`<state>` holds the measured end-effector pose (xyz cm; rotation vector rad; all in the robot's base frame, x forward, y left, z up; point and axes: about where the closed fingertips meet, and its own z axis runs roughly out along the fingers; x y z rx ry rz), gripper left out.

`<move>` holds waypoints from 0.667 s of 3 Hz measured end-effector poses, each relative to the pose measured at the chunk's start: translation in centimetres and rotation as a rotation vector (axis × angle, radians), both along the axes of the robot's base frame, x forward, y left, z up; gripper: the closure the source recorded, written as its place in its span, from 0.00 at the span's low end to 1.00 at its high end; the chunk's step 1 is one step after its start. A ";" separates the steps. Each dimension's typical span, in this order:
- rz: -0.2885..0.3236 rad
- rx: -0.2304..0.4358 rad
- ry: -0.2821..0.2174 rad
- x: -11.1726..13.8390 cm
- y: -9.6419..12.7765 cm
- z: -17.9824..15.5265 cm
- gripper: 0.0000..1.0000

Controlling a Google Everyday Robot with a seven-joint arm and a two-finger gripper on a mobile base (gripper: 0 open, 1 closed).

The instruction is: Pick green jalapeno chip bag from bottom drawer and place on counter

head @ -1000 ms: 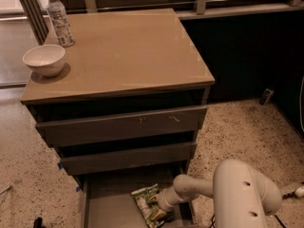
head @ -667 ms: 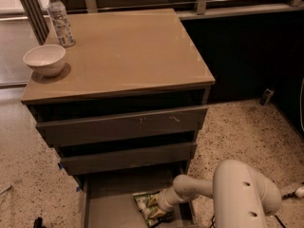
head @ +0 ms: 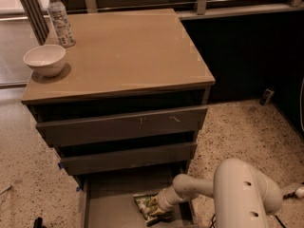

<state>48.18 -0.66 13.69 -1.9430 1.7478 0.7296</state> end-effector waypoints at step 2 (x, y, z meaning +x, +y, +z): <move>-0.001 0.068 0.022 -0.1 1.3 6.0 1.00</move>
Offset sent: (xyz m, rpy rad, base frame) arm 0.0050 0.0178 0.1235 0.1130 0.0207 -0.0058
